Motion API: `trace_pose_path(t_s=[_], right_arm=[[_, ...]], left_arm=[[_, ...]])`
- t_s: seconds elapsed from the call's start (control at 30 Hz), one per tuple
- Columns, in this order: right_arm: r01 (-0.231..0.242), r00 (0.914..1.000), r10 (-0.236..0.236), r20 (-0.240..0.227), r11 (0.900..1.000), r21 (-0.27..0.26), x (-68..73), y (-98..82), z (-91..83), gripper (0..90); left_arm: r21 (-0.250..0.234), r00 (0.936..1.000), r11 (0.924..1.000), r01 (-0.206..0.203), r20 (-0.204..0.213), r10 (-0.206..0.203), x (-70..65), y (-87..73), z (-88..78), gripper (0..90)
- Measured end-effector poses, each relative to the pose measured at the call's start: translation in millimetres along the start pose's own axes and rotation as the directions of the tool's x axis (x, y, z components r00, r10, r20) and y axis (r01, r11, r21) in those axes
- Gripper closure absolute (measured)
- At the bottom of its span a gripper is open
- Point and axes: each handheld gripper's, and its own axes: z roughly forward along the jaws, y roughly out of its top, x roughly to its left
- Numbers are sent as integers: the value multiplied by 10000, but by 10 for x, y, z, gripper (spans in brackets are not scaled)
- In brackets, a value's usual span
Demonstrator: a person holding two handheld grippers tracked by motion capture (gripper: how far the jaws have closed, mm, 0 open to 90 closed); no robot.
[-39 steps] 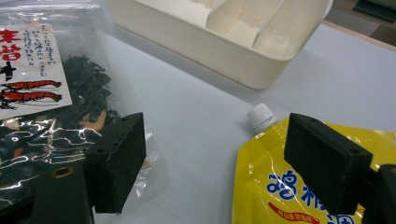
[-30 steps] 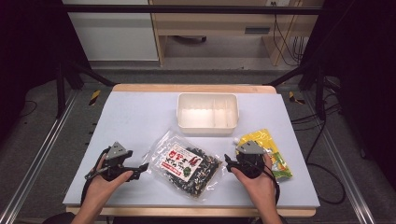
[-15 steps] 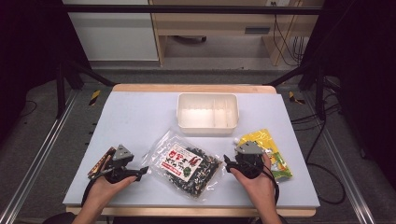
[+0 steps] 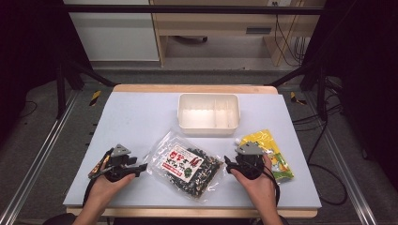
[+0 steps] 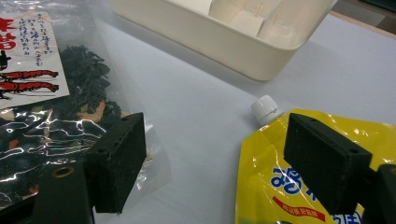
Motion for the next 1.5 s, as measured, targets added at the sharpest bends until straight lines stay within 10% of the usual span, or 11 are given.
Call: trace_pose_path(t_s=[0.87, 1.5], right_arm=[[61, 10000, -61, -67, 10000, -15, 13, 5, 8, 217], [84, 9999, -84, -69, 10000, 30, 37, 13, 16, 217]], left_arm=[[578, 9999, 9983, 81, -77, -77, 48, 20, 95, 862], [761, 9957, 9938, -806, -394, 837, -15, 44, 105, 898]])
